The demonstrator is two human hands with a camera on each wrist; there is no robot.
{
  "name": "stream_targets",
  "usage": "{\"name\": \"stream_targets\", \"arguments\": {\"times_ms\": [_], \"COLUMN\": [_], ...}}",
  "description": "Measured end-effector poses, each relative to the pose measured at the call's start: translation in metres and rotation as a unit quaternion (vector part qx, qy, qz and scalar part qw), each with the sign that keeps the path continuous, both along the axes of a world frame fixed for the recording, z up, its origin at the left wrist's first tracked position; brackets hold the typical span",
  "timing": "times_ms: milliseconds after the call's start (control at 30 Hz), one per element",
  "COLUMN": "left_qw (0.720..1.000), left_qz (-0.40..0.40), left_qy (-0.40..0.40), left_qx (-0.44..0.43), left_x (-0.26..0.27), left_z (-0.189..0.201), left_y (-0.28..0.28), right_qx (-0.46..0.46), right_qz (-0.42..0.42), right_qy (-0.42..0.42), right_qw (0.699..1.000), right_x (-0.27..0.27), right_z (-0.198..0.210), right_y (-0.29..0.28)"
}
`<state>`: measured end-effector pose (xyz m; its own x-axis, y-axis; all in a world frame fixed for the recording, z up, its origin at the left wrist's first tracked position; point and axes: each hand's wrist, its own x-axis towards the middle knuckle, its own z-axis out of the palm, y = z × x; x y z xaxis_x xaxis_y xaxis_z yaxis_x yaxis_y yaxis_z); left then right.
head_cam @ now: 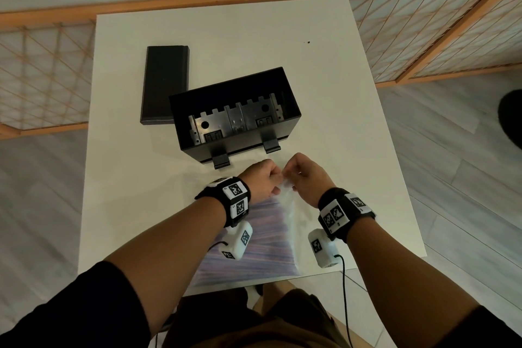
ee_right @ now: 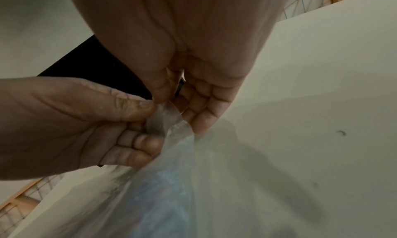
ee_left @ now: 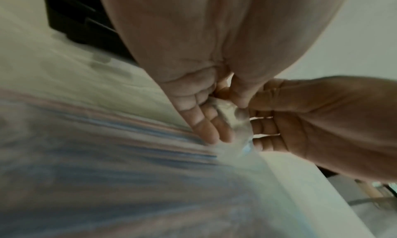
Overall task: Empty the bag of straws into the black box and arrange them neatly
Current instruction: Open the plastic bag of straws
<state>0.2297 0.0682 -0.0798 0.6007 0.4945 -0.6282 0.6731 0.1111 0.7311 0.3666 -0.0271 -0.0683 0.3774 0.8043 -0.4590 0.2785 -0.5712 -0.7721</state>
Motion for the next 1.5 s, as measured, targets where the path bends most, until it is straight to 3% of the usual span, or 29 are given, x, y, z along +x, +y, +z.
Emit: {"name": "stream_targets", "arguments": {"times_ms": [567,800,1033,1233,1500], "left_qw": [0.988,0.997,0.995,0.994,0.987], "left_qz": [-0.029,0.009,-0.049,-0.077,-0.149], "left_qy": [-0.033,-0.059,-0.066,-0.054,-0.031], "left_qx": [0.145,0.053,0.058,0.052,0.050], "left_x": [-0.003,-0.004,-0.017,-0.027,-0.055], "left_z": [0.006,0.007,0.010,0.011,0.025], "left_y": [0.003,-0.003,-0.010,-0.006,-0.005], "right_qx": [0.013,0.009,0.005,0.004,0.013], "right_qz": [-0.019,-0.043,-0.033,-0.034,-0.053], "right_qy": [0.057,0.071,0.108,0.062,0.088], "right_qw": [0.998,0.997,0.994,0.997,0.995], "right_x": [0.004,0.006,0.007,0.010,0.007], "right_z": [0.007,0.008,0.011,0.016,0.011], "right_y": [0.000,0.000,-0.006,-0.012,-0.022]}}
